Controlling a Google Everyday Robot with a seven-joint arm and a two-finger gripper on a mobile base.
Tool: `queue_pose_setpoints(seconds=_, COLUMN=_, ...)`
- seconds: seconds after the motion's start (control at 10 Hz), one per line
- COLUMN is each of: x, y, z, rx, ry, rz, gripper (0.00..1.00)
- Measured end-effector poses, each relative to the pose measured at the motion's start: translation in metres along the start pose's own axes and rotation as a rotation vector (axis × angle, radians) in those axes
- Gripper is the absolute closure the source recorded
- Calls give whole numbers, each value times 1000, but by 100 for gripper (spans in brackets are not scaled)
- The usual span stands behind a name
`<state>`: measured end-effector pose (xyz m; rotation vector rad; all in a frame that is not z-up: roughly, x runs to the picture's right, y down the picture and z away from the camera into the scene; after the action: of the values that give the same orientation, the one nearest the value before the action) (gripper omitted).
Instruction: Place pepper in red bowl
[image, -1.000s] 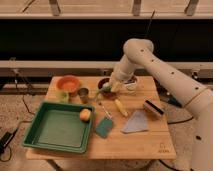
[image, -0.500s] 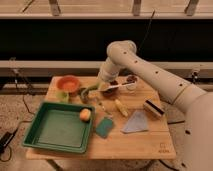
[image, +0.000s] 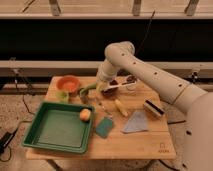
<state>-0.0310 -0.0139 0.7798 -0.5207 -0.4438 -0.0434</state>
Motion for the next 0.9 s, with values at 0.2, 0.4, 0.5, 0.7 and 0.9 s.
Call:
queue_pose_setpoints(seconds=0.2, x=3, y=-2, z=3, rx=10, ry=19, rz=32, gripper=100)
queue_pose_setpoints(seconds=0.4, x=-2, y=-19, z=24, rx=32, ry=42, rz=137, gripper=100)
queue_pose_setpoints(seconds=0.5, x=-9, y=-30, z=36, rx=38, ry=47, rz=168, gripper=100)
queue_pose_setpoints(seconds=0.7, x=-25, y=-54, z=59, rx=41, ry=46, rz=208, gripper=100)
queue_pose_setpoints(seconds=0.9, x=-28, y=-70, z=75, rx=39, ry=40, rz=241, gripper=100)
